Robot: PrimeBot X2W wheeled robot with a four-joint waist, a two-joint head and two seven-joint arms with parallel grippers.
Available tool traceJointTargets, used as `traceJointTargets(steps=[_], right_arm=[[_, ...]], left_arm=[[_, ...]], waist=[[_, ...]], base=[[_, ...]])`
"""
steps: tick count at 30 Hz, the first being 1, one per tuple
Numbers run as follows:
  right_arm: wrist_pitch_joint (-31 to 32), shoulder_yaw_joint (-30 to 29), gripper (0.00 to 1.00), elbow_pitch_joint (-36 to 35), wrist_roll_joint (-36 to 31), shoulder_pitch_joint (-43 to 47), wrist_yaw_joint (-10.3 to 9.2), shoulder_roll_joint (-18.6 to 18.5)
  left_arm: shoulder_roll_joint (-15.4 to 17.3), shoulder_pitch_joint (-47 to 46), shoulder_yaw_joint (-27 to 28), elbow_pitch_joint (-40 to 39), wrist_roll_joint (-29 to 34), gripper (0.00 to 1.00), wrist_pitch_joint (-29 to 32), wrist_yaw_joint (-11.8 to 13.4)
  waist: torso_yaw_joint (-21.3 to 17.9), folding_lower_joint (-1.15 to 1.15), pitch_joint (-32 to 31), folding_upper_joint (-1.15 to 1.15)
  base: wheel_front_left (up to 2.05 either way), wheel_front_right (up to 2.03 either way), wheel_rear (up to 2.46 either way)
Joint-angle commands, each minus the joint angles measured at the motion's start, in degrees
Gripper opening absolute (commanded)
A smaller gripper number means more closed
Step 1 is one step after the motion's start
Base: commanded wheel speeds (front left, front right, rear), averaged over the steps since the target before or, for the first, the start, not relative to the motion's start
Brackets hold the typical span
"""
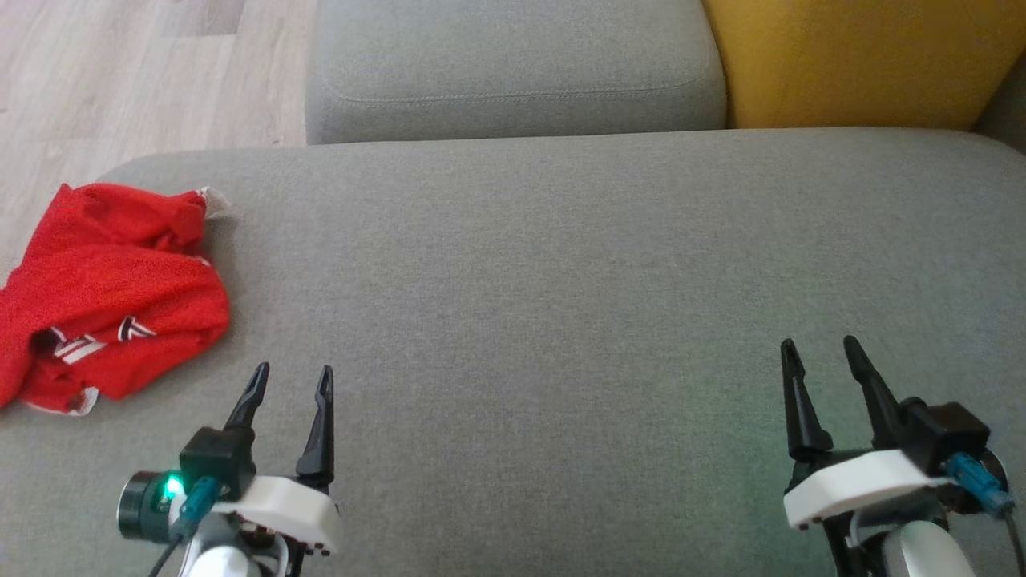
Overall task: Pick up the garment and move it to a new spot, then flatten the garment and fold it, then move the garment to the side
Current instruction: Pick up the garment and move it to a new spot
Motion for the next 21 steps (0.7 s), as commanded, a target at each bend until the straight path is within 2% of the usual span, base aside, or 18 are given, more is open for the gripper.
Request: traceJointTargets(steps=[1,7,21], right_arm=[[-0.74,0.95,1.00,-1.99,-0.28,-1.50,0.44,-0.26],[-0.31,0.98,1.00,-3.59,-1.28,-1.11,0.44,-0.26],[1.10,2.29,1.00,-7.05,-1.44,-0.77,0.44,-0.26]], left_arm=[[0.28,-2.71,1.98,-1.86,-0.08,1.00,-0.70,-0.08],[0.13,-3.76,2.71,-1.88,-0.44,1.00,-0.70,0.05],[0.30,-3.96,5.71,-2.66,-1.35,1.00,-0.70,0.37]], waist=[[0.45,0.00,0.10,0.00],[3.86,0.00,0.34,0.00],[16.10,0.00,1.11,0.00]], base=[[0.00,0.00,0.00],[0.00,0.00,0.00],[0.00,0.00,0.00]])
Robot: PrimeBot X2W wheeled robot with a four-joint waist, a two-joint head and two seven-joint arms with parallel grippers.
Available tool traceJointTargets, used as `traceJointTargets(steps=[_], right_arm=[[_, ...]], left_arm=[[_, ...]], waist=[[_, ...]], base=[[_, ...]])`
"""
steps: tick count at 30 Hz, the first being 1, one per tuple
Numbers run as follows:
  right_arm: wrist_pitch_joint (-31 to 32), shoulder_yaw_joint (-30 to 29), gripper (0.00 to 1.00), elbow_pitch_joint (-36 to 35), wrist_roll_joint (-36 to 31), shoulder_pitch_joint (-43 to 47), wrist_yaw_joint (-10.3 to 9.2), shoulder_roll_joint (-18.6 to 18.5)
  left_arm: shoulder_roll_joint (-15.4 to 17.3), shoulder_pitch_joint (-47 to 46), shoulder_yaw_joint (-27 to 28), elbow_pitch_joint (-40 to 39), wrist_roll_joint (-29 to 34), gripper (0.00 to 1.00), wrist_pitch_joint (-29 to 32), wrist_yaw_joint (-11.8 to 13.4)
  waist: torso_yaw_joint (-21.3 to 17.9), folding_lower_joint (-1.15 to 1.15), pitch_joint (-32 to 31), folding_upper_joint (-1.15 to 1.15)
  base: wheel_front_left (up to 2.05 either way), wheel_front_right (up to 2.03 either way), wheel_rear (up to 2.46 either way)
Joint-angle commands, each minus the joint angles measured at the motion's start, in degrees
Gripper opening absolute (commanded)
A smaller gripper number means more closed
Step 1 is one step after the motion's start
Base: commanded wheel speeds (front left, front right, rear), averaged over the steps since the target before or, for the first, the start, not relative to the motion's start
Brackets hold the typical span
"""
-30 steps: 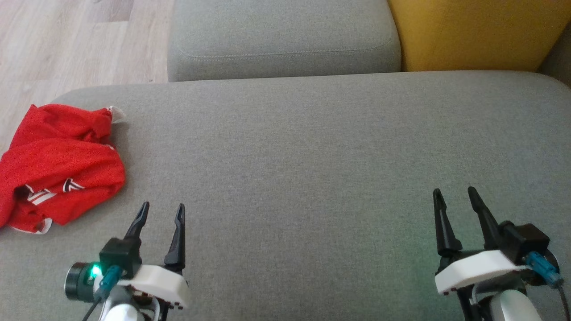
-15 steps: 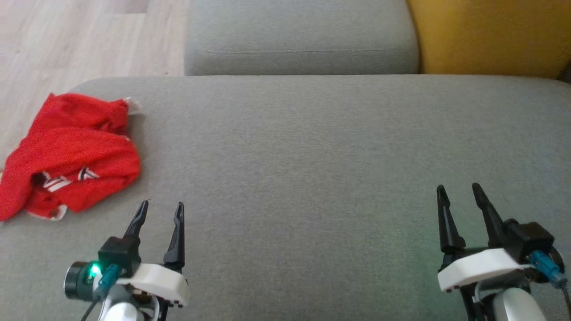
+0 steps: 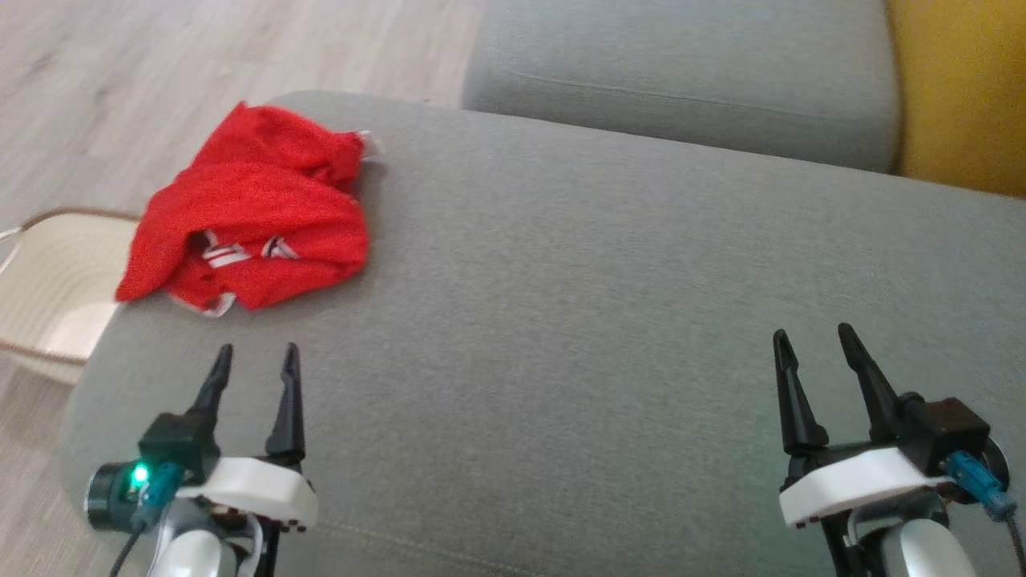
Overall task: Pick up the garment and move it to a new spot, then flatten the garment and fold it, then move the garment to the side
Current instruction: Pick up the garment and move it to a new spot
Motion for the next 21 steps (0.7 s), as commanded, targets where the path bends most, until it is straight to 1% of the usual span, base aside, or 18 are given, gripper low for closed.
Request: traceJointTargets(steps=[1,5,9,16,21], right_arm=[[0.21,1.40,1.00,-2.34,0.46,-1.97,0.44,-0.30],[0.26,1.54,1.00,-2.53,0.88,-2.24,0.44,-0.30],[0.27,1.79,1.00,-2.45,0.99,-2.31,0.44,-0.30],[0.64,1.97,1.00,-2.70,0.87,-2.36,0.44,-0.30],[1.30,1.92,1.00,-3.46,0.41,-2.97,0.44,-0.30]], left_arm=[[0.52,-2.52,2.68,-2.29,-0.52,1.00,-0.70,0.28],[0.40,-2.17,3.52,-2.76,-0.71,1.00,-0.70,0.32],[0.19,-2.06,3.82,-3.01,-0.57,1.00,-0.70,0.17],[-0.21,-2.28,4.13,-3.23,-0.30,1.00,-0.70,0.03],[-0.55,-3.51,4.74,-3.80,-0.32,1.00,-0.70,-0.10]], waist=[[2.44,0.00,0.37,0.00],[3.91,0.00,0.62,0.00],[4.57,0.00,0.74,0.00],[4.78,0.00,1.24,0.00],[4.56,0.00,2.92,0.00]], base=[[0.00,0.00,0.00],[0.00,0.00,0.00],[0.00,0.00,0.00],[0.00,0.00,0.00],[0.00,0.00,0.00]])
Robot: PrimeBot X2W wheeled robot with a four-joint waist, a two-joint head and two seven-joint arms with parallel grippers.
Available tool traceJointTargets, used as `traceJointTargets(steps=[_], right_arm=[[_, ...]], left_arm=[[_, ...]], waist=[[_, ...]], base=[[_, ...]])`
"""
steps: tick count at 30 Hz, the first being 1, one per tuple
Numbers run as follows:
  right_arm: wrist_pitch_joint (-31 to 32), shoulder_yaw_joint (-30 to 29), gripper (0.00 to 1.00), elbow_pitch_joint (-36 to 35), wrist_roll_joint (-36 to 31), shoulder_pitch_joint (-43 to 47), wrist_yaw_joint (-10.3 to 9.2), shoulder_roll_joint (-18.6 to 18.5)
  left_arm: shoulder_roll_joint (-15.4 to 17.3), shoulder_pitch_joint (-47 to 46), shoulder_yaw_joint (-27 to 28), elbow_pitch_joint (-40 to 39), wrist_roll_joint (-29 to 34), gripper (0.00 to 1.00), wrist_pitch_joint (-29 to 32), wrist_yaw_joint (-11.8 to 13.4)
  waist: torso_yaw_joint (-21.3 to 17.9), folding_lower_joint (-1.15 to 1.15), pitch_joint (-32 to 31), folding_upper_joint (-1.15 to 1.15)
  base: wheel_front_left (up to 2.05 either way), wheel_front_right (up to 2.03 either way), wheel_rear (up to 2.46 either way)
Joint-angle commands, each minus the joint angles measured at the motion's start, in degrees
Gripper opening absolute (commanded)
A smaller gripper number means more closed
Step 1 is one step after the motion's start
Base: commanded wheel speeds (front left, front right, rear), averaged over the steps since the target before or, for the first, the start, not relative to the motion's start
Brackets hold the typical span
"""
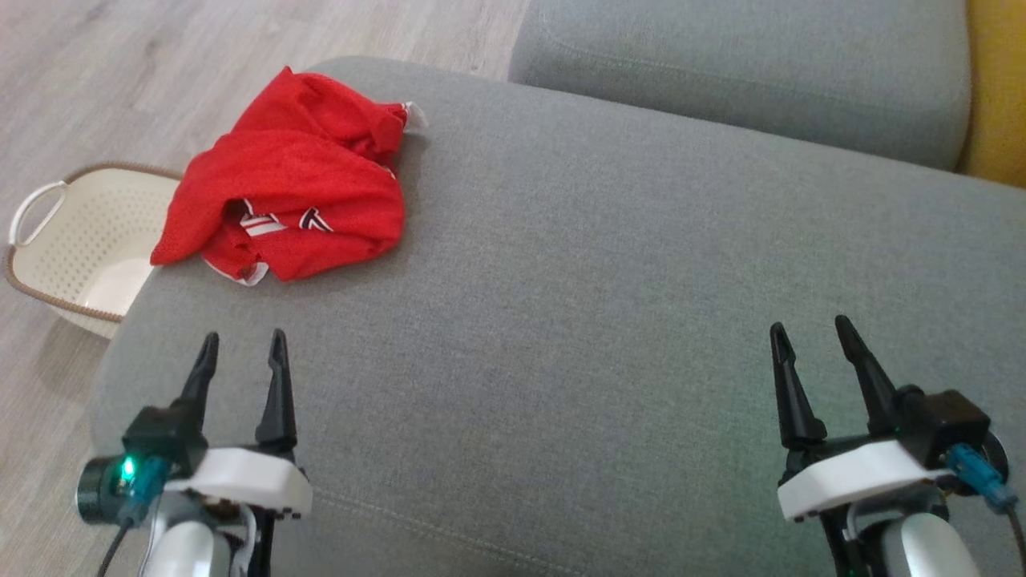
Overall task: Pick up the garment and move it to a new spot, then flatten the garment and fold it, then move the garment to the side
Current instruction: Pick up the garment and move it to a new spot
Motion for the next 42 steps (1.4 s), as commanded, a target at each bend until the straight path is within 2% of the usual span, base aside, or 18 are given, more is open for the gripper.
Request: traceJointTargets(steps=[1,7,13,20,22,28,29,30,31,38,40,42], right_arm=[[0.07,1.42,1.00,-2.39,-0.18,-3.02,0.44,-0.31],[2.06,1.35,1.00,-5.33,-2.54,-6.21,0.44,-0.31],[4.64,1.09,1.00,-9.18,-5.46,-10.47,0.44,-0.46],[5.88,0.67,1.00,-11.15,-6.62,-13.97,0.44,-1.33],[5.80,1.09,1.00,-10.90,-6.66,-14.77,0.44,-1.45],[5.63,1.51,1.00,-10.13,-6.61,-15.47,0.44,-1.52],[5.59,1.57,1.00,-10.04,-6.60,-15.58,0.44,-1.51],[5.50,1.61,1.00,-9.93,-6.51,-15.68,0.44,-1.49],[5.41,1.65,1.00,-9.74,-6.43,-15.73,0.44,-1.46],[4.38,1.27,1.00,-8.38,-5.78,-15.18,0.44,-1.12],[4.04,0.87,1.00,-8.01,-5.56,-14.61,0.44,-1.00],[3.70,0.33,1.00,-7.77,-5.39,-13.94,0.44,-0.88]], left_arm=[[0.61,-3.93,2.35,-2.30,0.13,1.00,-0.70,0.05],[0.18,-10.19,4.05,-0.68,-0.84,1.00,-0.70,-0.40],[0.84,-21.92,6.50,8.11,-3.33,1.00,-0.70,-2.14],[2.95,-37.07,8.72,24.31,-5.60,1.00,-0.70,-4.88],[4.10,-42.15,8.94,32.00,-6.26,1.00,-0.70,-5.98],[5.16,-49.34,8.84,46.58,-7.52,1.00,1.12,-6.87],[5.22,-50.26,8.84,48.24,-7.75,0.96,1.24,-6.97],[5.26,-51.03,8.82,49.70,-7.96,0.44,1.23,-7.11],[5.37,-51.64,8.66,51.01,-8.02,0.00,1.20,-7.26],[7.10,-52.80,7.45,53.09,-6.79,0.00,-0.35,-7.00],[7.51,-52.37,7.35,51.36,-6.32,0.00,-0.60,-6.46],[7.91,-51.26,7.59,46.41,-5.62,0.00,-0.65,-5.57]], waist=[[-0.15,0.00,0.95,0.00],[-1.28,0.00,7.61,0.00],[-2.97,0.00,16.79,0.00],[-4.46,0.00,23.83,0.00],[-4.99,0.00,24.90,0.00],[-5.15,0.00,25.03,0.00],[-5.15,0.00,24.96,0.00],[-5.16,0.00,24.84,0.00],[-5.20,0.00,24.61,0.00],[-5.43,0.00,21.96,0.00],[-5.38,0.00,20.68,0.00],[-5.19,0.00,19.32,0.00]], base=[[0.00,0.00,0.00],[0.00,0.00,0.00],[0.00,0.00,0.00],[0.00,0.00,0.00],[0.00,0.00,0.00],[0.00,0.00,0.00],[0.00,0.00,0.00],[0.00,0.00,0.00],[0.00,0.00,0.00],[0.00,0.00,0.00],[0.00,0.00,0.00],[0.00,0.00,0.00]])
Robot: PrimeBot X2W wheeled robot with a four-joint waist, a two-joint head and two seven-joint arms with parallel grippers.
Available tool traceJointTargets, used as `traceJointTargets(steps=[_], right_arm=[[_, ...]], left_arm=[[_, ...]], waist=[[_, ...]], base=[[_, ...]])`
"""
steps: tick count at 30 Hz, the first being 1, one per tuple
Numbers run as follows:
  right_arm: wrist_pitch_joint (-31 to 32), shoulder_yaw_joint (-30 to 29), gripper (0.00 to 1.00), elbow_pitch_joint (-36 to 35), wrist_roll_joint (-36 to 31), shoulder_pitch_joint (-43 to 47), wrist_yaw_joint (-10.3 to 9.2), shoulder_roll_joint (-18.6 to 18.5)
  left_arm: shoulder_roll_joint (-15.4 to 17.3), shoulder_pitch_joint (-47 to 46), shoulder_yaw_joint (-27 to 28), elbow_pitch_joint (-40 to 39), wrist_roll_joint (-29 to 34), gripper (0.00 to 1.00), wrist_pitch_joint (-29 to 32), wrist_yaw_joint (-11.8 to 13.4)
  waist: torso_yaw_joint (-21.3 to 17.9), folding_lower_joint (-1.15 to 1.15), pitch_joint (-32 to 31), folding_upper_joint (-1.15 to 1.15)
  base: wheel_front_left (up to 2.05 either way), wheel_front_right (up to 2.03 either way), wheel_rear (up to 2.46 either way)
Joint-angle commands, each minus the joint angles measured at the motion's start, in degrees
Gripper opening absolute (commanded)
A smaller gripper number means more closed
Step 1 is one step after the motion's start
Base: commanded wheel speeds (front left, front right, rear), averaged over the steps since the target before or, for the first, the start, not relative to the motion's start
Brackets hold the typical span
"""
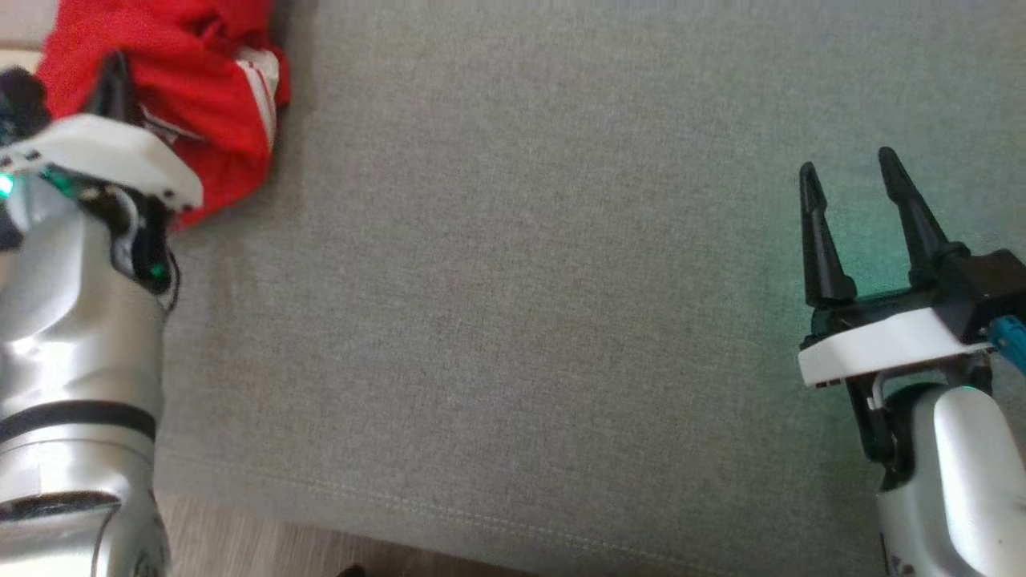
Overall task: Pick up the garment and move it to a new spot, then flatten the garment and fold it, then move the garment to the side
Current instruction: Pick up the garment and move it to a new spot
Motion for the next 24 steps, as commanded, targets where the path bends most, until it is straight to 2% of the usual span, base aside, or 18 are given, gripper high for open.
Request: traceJointTargets(steps=[1,10,16,20,24], right_arm=[[-0.58,0.93,1.00,-1.76,0.38,0.42,0.44,0.68],[-1.74,-1.09,1.00,-1.77,1.33,3.49,0.44,1.07],[-2.03,-1.74,1.00,-2.53,2.95,6.76,0.44,1.16],[-1.91,-2.32,1.00,-3.87,4.26,8.96,0.44,1.17],[-1.62,-2.74,1.00,-5.54,5.25,10.33,0.44,1.17]], left_arm=[[3.75,0.25,1.03,-4.29,0.62,0.00,-0.67,0.68],[2.84,11.18,2.55,-27.64,3.30,0.00,-0.70,3.24],[1.29,22.05,1.78,-42.40,4.28,0.00,-0.57,4.21],[-0.24,30.26,-0.45,-54.32,5.10,0.00,2.44,4.65],[-1.68,36.24,-3.96,-64.39,5.53,0.00,6.61,4.00]], waist=[[0.28,0.00,-1.72,0.00],[0.19,0.00,-8.47,0.00],[-1.89,0.00,-13.03,0.00],[-3.92,0.00,-14.88,0.00],[-6.39,0.00,-15.39,0.00]], base=[[0.00,0.00,0.00],[0.00,0.00,0.00],[0.00,0.00,0.00],[0.00,0.00,0.00],[0.00,0.00,0.00]])
